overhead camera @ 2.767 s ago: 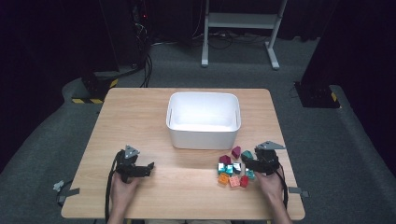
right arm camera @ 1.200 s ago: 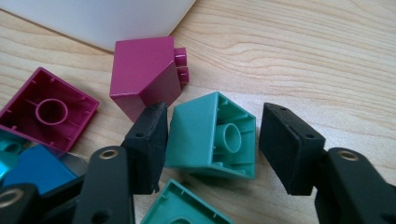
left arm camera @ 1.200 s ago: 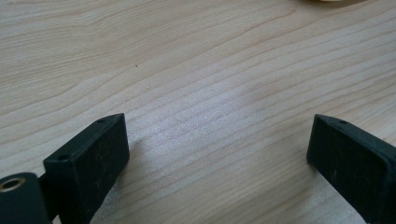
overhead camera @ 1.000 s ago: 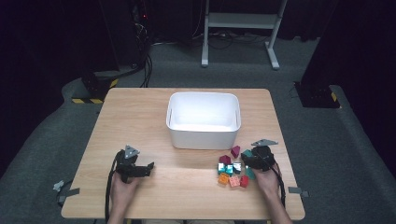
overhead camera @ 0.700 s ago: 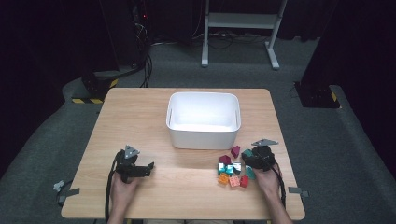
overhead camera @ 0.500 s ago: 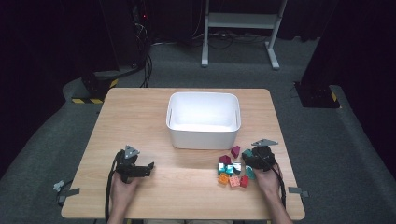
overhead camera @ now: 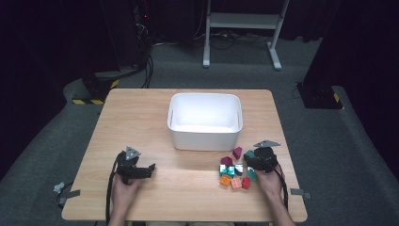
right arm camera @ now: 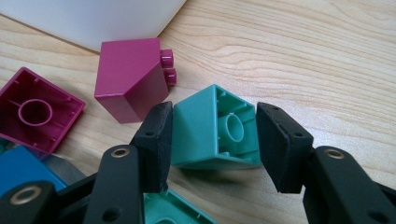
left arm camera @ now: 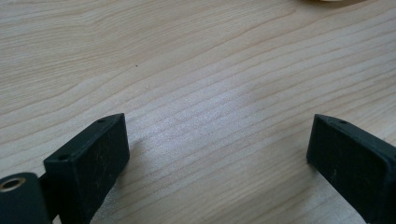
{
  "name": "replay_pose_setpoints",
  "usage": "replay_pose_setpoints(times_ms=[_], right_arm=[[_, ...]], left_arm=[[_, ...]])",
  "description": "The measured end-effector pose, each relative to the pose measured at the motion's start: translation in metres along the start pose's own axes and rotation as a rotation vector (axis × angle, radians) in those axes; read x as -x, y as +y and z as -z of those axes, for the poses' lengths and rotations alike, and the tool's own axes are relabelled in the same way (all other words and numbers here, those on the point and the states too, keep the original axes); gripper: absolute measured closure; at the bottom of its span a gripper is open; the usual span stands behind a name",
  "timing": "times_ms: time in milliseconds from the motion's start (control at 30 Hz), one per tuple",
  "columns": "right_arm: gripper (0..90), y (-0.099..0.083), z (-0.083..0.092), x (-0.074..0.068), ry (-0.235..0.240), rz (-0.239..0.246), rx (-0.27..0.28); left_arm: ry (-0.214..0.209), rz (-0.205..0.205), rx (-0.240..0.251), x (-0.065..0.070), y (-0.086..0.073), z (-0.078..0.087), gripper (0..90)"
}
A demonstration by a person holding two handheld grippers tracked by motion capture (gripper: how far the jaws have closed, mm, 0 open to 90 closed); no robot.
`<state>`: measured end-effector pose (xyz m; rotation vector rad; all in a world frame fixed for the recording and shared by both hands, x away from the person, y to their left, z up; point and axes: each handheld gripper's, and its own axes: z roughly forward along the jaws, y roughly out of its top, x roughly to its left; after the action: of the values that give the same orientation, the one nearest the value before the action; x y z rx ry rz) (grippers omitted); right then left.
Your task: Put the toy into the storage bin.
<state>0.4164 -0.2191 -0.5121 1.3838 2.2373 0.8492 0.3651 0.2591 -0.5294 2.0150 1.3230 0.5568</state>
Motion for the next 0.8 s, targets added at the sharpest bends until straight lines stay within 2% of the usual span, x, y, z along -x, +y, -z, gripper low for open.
replay_pose_setpoints(times_ms=[800], right_arm=[[48.7, 0.0016, 0.0089, 0.0029, 0.002, -0.012, 0.025]], left_arm=[[0.0, 0.0, 0.0, 0.0, 0.0, 0.0, 6.1]])
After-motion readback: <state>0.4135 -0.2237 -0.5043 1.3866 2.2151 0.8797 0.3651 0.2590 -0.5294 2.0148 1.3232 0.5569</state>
